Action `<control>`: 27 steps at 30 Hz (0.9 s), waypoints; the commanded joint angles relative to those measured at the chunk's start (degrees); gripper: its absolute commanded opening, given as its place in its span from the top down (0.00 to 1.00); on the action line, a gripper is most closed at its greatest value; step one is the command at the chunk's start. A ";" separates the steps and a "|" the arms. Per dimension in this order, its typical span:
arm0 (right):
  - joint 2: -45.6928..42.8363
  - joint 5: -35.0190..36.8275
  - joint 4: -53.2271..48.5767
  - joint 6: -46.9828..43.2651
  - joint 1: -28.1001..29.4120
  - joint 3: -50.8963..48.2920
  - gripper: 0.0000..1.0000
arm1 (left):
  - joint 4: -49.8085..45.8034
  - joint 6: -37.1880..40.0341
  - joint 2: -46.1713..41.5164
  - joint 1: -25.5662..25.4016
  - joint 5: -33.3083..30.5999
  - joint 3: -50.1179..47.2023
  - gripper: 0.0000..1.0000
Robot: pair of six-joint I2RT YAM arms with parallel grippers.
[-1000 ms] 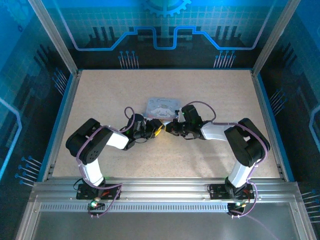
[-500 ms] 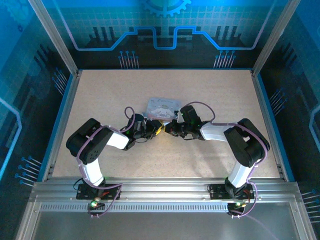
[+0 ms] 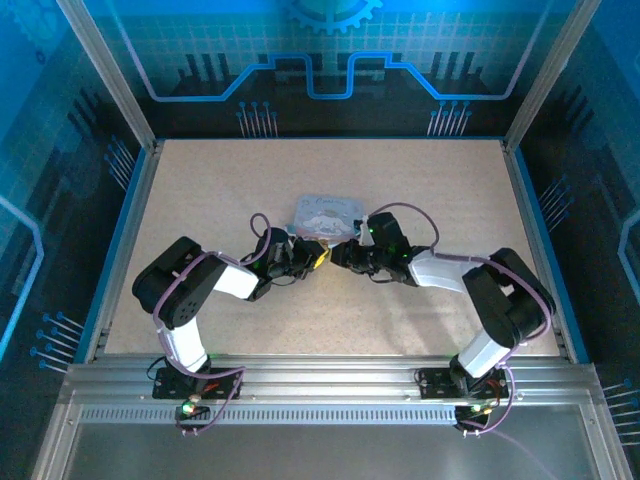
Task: Unlock the padlock with the key
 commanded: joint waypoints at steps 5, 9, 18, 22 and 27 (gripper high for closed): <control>-6.96 2.20 -5.86 -9.82 -1.75 -0.25 0.56 | -0.45 1.01 -1.44 -0.41 0.38 0.83 1.00; -12.14 5.81 -10.37 -16.49 -2.08 0.29 0.47 | -0.73 1.08 -2.04 -0.43 0.22 0.83 1.00; -24.96 11.70 -16.45 -32.99 -2.67 0.84 0.04 | -0.99 1.02 -2.50 -0.41 0.31 0.84 1.00; -30.06 13.98 -15.57 -40.56 -2.57 -1.02 0.00 | -1.00 1.01 -2.83 -0.41 0.24 0.74 1.00; -34.60 16.31 -13.25 -54.15 -0.06 -4.92 0.00 | -1.38 1.02 -3.19 -0.41 0.18 0.74 1.00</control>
